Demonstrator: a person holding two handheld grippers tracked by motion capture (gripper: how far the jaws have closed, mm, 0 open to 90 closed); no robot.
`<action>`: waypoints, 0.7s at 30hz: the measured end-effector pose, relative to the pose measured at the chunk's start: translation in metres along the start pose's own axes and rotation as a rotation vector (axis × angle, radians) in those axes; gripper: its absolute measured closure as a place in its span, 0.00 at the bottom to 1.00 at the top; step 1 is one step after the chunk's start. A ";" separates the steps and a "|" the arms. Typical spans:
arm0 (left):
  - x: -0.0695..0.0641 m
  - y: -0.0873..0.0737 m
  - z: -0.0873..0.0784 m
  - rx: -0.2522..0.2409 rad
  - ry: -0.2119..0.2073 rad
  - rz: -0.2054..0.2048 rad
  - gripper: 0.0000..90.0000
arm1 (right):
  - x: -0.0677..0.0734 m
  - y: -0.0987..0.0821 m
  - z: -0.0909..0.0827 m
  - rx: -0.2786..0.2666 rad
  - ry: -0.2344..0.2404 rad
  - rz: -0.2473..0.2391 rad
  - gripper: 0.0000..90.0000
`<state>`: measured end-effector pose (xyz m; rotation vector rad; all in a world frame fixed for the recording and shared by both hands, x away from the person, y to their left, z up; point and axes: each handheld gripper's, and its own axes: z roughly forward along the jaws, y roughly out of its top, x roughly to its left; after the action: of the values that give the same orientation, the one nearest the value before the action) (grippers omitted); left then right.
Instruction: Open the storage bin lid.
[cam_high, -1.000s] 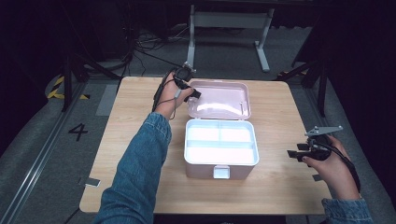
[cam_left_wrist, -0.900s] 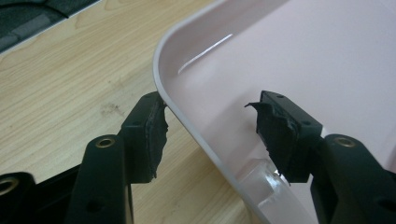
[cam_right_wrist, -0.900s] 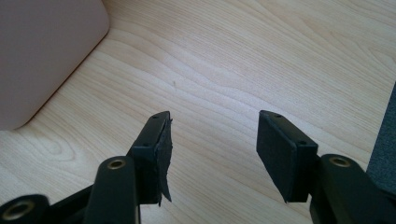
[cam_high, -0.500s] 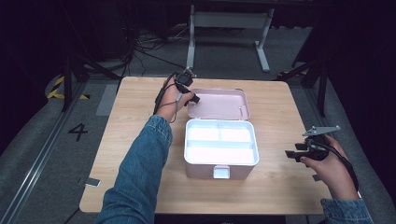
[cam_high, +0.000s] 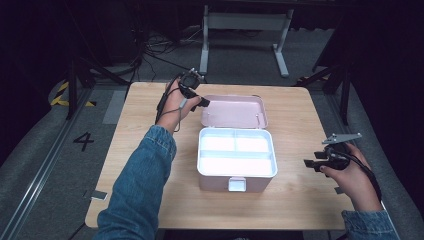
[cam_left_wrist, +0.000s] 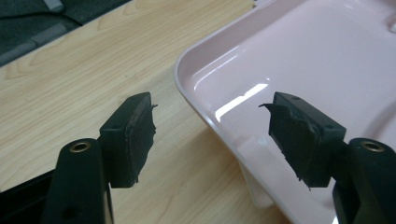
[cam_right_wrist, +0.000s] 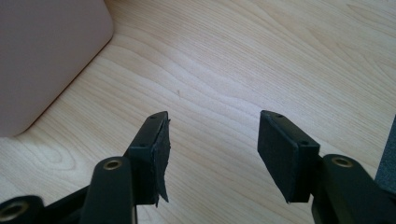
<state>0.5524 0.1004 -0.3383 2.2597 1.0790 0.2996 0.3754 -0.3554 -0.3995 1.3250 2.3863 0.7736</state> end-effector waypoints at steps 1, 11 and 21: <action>-0.002 -0.002 -0.008 0.001 0.002 0.007 0.35 | 0.000 0.001 0.001 0.001 0.000 -0.002 0.50; -0.028 -0.041 -0.085 -0.054 0.001 0.082 0.34 | 0.003 0.020 0.006 -0.013 0.021 -0.038 0.50; -0.042 -0.089 -0.127 -0.060 0.028 0.115 0.34 | 0.002 0.036 0.010 -0.020 0.035 -0.051 0.50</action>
<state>0.4139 0.1655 -0.2906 2.2737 0.9431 0.4070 0.4041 -0.3356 -0.3860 1.2476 2.4230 0.8098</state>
